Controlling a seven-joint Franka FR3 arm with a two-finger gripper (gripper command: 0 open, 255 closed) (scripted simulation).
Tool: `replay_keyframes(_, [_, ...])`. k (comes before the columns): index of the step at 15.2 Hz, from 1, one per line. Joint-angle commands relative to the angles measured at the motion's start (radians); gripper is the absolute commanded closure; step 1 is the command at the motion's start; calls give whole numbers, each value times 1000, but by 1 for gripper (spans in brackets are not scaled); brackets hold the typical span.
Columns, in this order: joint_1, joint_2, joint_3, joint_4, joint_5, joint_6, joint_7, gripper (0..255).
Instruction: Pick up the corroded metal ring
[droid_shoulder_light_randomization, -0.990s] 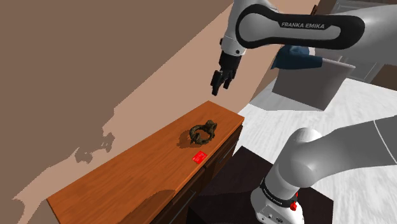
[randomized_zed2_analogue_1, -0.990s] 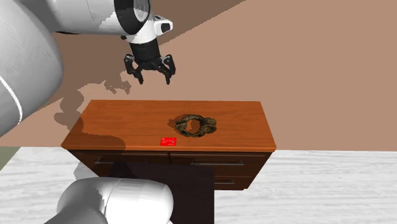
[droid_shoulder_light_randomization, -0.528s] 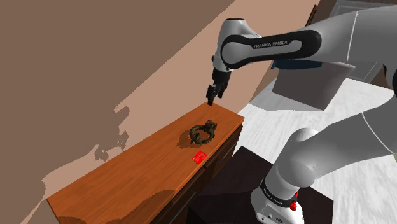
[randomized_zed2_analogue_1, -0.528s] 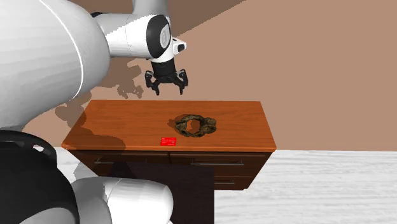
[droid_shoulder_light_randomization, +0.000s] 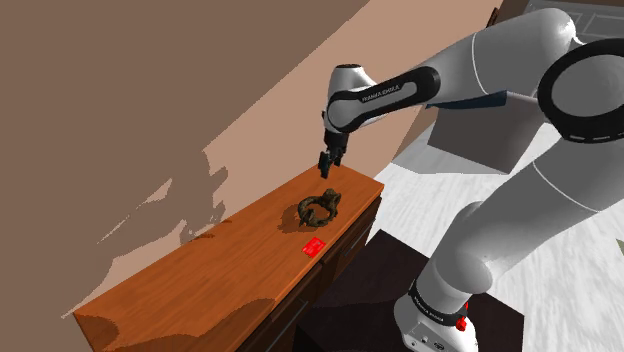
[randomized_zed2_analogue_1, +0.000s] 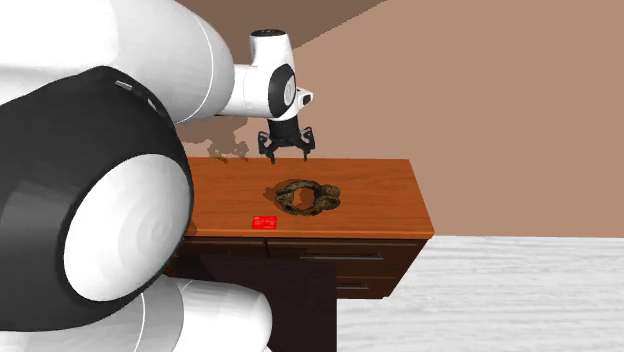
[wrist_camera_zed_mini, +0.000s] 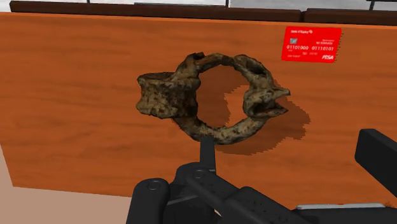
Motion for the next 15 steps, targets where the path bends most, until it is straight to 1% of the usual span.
replay_keyframes(1, [-2,66,-8,3,-8,55,-17,0])
replay_keyframes(8, [-22,332,-42,84,-18,212,-98,0])
replay_keyframes(15, [-57,607,-50,225,-14,322,-174,0])
